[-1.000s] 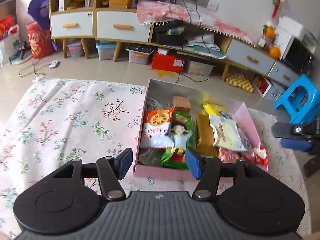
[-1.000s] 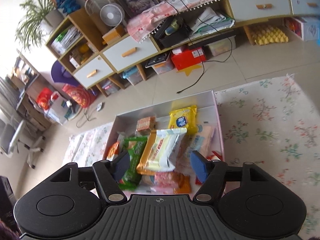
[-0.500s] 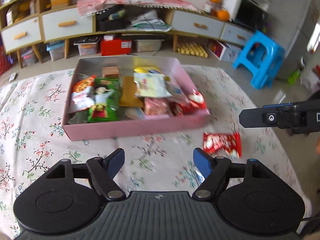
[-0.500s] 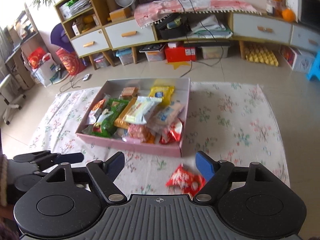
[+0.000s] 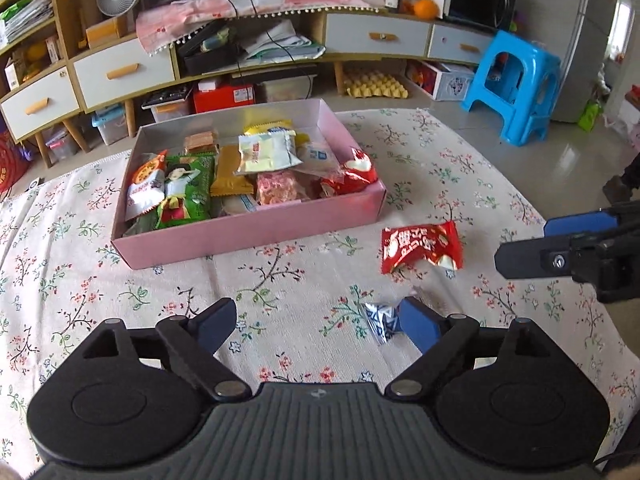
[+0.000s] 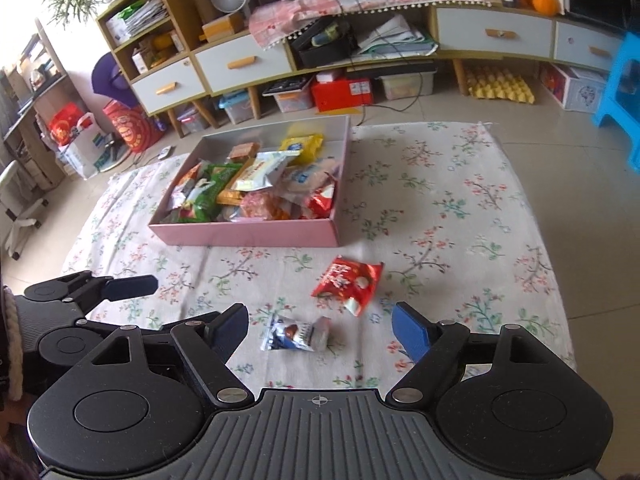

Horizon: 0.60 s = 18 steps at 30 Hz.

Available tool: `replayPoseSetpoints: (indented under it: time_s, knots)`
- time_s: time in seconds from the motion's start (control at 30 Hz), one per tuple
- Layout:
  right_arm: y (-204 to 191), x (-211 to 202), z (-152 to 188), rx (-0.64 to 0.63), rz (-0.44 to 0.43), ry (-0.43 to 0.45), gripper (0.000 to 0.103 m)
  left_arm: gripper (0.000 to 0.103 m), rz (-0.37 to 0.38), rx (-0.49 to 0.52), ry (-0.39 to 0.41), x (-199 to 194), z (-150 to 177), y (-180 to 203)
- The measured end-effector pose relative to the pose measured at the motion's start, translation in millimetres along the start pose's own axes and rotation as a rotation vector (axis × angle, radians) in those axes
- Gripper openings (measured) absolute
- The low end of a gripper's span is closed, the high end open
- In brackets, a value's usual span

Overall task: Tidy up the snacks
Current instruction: 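Move both tools back to the red wrapper and blue truffle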

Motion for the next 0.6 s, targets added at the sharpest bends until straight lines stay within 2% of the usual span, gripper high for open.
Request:
replayPoseSetpoints:
  time_s: [0.47,0.6]
  knots:
    - [7,15,2,0.008,0.022,-0.040,0.082,0.090,0.045,0.048,-0.019,10,8,10]
    - [12,19,0,0.030,0.035,-0.045,0.082,0.093,0.105,0.074,0.019,15,10,14]
Point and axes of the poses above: each gripper's, at about its wrist camera, not at the fingertips, and x roughly the way its jaws point, y to its right, z to its underside, the point moved 3 cm from there along x, roughly the way its jaws point, and after that the axes turned 2 degrees about -y, right-handed, at the moved point
